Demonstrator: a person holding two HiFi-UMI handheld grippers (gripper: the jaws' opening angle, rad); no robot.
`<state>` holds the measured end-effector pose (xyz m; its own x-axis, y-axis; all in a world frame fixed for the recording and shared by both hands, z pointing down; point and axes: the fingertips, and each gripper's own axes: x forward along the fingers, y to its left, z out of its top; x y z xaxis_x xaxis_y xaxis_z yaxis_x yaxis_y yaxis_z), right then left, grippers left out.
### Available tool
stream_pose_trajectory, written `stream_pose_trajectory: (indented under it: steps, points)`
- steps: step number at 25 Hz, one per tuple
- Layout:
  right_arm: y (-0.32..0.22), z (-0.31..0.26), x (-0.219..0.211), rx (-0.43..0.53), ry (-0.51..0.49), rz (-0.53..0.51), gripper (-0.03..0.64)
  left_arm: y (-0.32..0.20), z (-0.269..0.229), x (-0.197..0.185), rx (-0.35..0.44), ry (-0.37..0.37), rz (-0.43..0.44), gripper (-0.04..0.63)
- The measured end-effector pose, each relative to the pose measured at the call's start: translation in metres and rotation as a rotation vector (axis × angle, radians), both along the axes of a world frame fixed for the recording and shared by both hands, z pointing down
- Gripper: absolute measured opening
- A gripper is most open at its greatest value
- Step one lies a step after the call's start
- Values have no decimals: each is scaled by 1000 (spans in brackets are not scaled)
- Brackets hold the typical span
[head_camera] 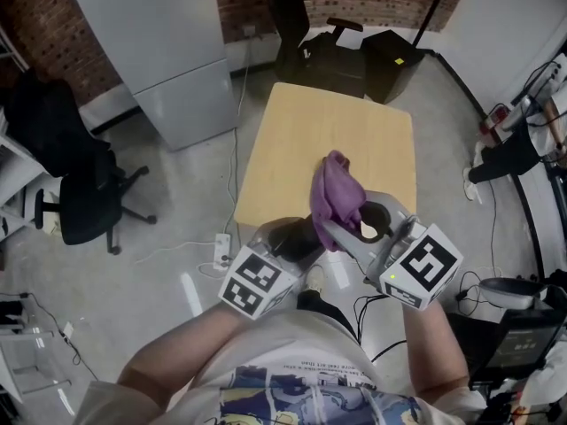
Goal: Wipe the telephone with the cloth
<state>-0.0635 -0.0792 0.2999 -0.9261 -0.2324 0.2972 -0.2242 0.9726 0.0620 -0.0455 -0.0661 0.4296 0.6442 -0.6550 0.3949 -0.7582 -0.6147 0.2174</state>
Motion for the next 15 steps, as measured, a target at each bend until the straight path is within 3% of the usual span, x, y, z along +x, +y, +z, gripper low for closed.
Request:
stream_pose_trajectory:
  steps: [6, 15]
  points:
    - [28, 16, -17, 2, 28, -72, 114, 2, -4, -3, 7, 22, 1, 258]
    - [-29, 17, 25, 23, 52, 112, 114, 6, -9, -9, -12, 50, 8, 258]
